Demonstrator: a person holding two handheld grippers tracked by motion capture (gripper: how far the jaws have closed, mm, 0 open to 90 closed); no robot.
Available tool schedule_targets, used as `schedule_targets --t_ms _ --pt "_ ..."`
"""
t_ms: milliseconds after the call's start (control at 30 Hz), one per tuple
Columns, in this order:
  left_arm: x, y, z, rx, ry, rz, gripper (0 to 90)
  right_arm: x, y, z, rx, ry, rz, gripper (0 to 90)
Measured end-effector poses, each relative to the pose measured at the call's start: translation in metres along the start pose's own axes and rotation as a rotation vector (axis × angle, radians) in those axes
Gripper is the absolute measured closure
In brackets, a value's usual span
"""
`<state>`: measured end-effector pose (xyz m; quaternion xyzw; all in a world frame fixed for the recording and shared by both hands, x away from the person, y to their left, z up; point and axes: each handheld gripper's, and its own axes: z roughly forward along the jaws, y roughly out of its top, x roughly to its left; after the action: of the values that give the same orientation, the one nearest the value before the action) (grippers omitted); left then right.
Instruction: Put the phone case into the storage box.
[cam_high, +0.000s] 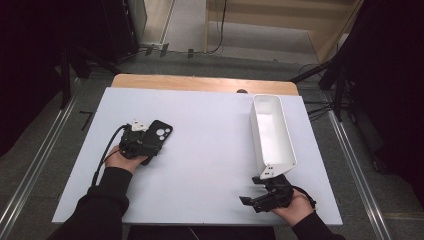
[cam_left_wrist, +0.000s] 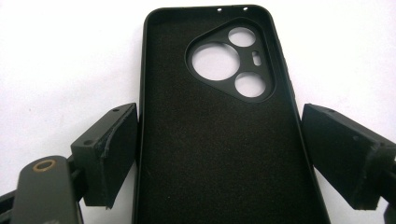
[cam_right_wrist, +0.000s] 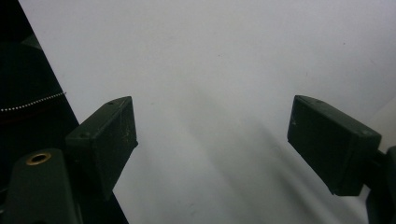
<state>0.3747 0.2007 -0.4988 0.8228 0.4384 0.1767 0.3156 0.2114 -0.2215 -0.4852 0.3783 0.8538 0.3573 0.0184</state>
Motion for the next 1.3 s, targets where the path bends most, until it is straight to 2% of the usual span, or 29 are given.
schedule_targets --t_ms 200,433,667,867,1000,1067,1300 --pt "0.001 0.003 -0.007 -0.031 -0.011 -0.015 13.8 0.000 0.000 0.000 0.001 -0.001 -0.003 14.2" --pt "-0.004 0.007 -0.014 -0.041 -0.054 -0.010 13.8 0.000 0.000 0.000 0.000 -0.001 -0.002 14.2" --pt "-0.015 0.012 -0.023 -0.060 -0.066 0.030 13.8 0.000 0.000 0.000 -0.003 -0.002 0.000 14.2" --pt "-0.025 0.016 -0.028 -0.070 -0.094 0.028 13.8 0.000 0.000 0.000 -0.006 -0.003 -0.005 14.2" --pt "-0.034 0.018 -0.035 -0.087 -0.112 0.043 13.8 0.000 0.000 0.000 -0.006 -0.003 -0.005 14.2" --pt "-0.038 0.019 -0.037 -0.097 -0.124 0.034 13.8 0.000 0.000 0.000 -0.006 -0.004 -0.005 14.2" --pt "-0.052 0.022 -0.044 -0.120 -0.158 0.053 13.8 0.000 0.000 0.000 -0.006 -0.005 -0.002 14.2"
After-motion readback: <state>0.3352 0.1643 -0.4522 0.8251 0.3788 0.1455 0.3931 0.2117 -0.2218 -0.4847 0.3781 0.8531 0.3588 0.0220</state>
